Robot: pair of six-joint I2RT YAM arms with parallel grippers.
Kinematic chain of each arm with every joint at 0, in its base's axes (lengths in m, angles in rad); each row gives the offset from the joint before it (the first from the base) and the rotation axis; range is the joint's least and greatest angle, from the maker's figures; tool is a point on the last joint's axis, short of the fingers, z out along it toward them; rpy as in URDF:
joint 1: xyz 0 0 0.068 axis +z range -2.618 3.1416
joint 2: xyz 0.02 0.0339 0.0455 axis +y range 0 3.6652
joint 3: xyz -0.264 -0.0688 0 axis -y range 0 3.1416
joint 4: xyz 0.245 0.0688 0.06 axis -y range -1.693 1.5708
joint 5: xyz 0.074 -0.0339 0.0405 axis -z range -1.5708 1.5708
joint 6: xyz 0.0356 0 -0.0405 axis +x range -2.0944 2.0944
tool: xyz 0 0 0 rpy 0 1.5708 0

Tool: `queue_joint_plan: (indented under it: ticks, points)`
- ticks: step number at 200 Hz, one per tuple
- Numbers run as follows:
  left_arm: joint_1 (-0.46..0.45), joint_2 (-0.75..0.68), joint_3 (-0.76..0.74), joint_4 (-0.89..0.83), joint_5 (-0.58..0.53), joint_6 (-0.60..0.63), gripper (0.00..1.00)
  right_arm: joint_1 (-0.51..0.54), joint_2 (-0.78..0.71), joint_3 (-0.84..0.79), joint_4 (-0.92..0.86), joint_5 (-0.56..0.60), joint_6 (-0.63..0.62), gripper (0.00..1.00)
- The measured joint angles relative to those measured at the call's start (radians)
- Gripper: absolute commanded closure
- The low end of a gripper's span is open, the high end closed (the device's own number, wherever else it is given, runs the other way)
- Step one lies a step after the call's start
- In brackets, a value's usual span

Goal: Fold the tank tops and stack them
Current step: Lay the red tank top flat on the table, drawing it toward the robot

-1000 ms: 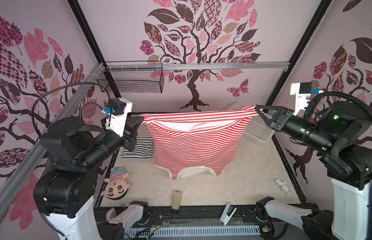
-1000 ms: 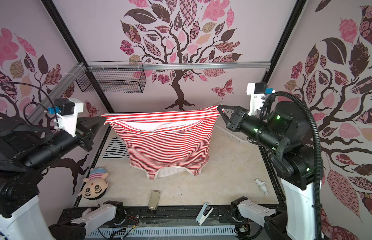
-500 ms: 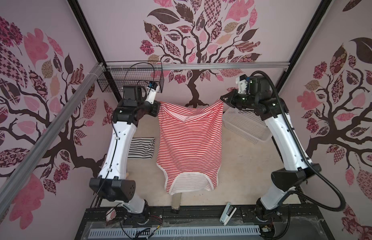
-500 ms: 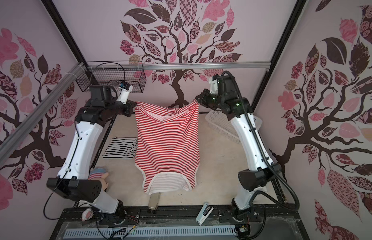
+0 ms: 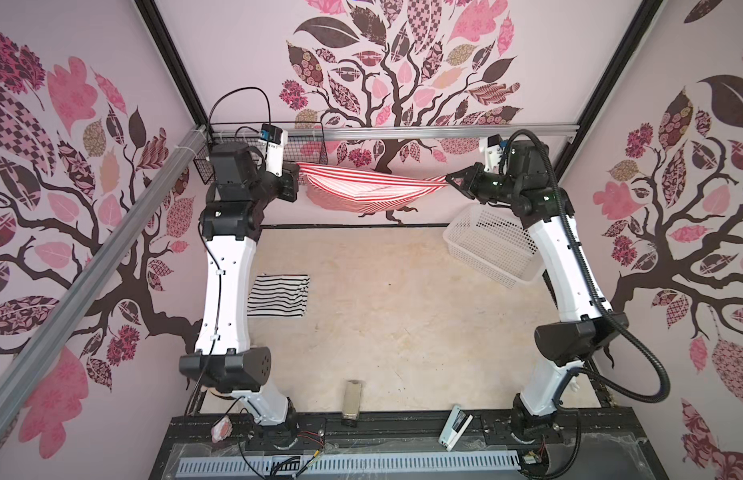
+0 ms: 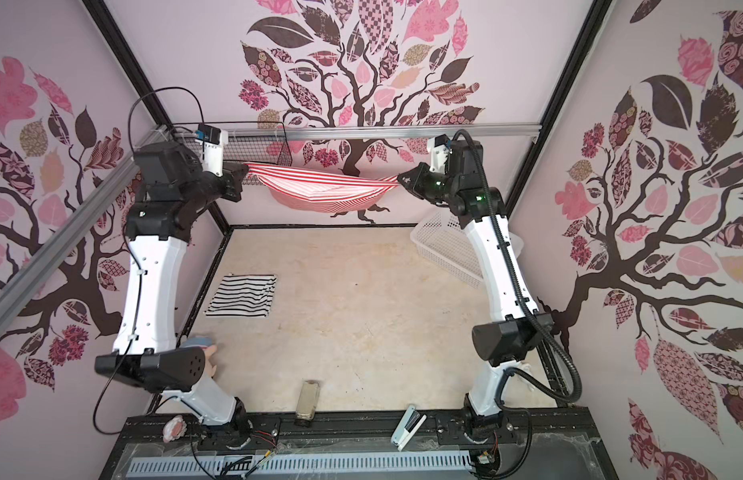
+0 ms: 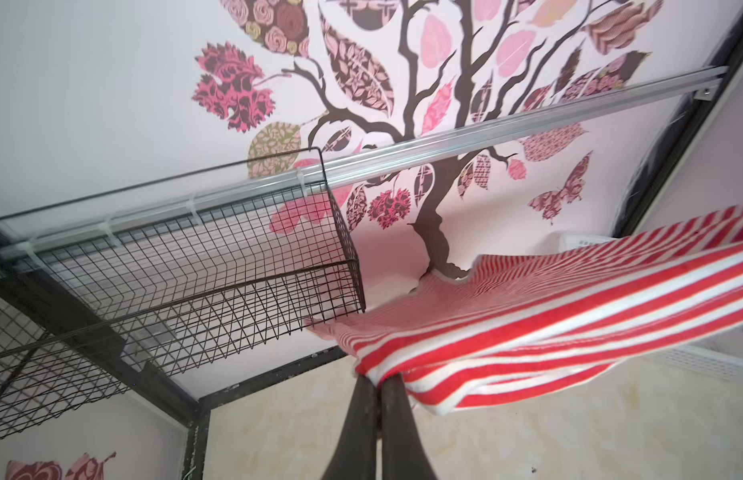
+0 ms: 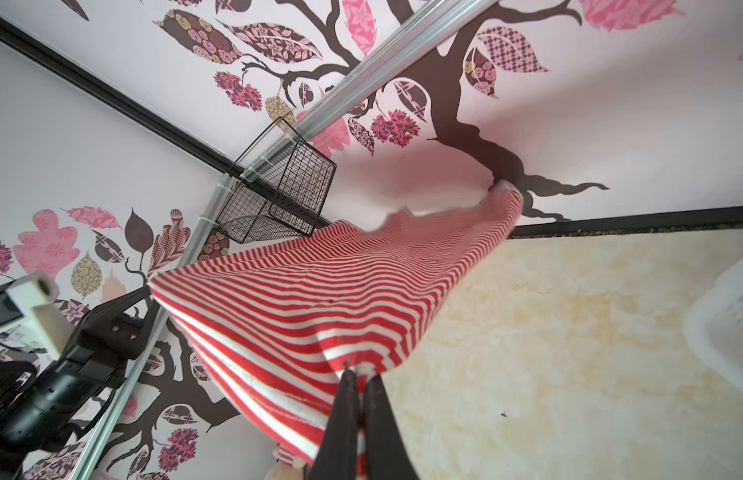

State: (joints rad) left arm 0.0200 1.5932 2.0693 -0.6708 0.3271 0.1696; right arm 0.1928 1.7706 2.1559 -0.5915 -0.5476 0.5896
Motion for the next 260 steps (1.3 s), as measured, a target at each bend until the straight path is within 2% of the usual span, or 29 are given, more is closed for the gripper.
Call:
queue_joint_plan:
  ticks: [21, 48, 69, 91, 117, 141, 185, 218, 237, 243, 260]
  points:
    - [0.002, -0.084, -0.246, 0.07, 0.008, 0.038, 1.0, 0.001, -0.076, -0.212, 0.094, -0.011, -0.007, 1.0]
    - [0.012, -0.048, -0.592, 0.127, 0.022, 0.082, 1.0, 0.0, -0.09, -0.529, 0.229, -0.023, -0.002, 1.0]
    - [0.016, 0.008, -0.851, 0.083, 0.045, 0.117, 1.0, 0.001, -0.09, -0.797, 0.292, -0.025, 0.006, 1.0]
    - [0.014, -0.027, -1.01, 0.016, 0.08, 0.167, 1.0, 0.001, -0.092, -1.026, 0.346, -0.025, 0.013, 1.0]
    - [0.014, -0.16, -1.124, -0.014, 0.105, 0.221, 1.0, 0.0, -0.112, -1.208, 0.388, -0.025, 0.01, 1.0]
    - [0.012, -0.248, -1.185, -0.056, 0.119, 0.275, 1.0, 0.001, -0.158, -1.292, 0.411, -0.026, 0.003, 1.0]
    - [-0.01, -0.271, -1.257, -0.153, 0.098, 0.36, 1.0, 0.001, -0.224, -1.379, 0.44, -0.021, -0.011, 1.0]
    - [-0.077, -0.271, -1.29, -0.207, 0.052, 0.412, 1.0, 0.001, -0.275, -1.392, 0.413, 0.014, -0.027, 1.0]
    - [-0.112, -0.271, -1.304, -0.215, 0.024, 0.42, 1.0, 0.001, -0.297, -1.392, 0.392, 0.039, -0.038, 0.94]
    - [-0.114, -0.271, -1.307, -0.214, 0.016, 0.42, 0.97, 0.001, -0.3, -1.392, 0.386, 0.044, -0.041, 0.9]
    - [-0.117, -0.271, -1.308, -0.213, -0.006, 0.421, 0.91, 0.002, -0.301, -1.392, 0.368, 0.068, -0.054, 0.74]
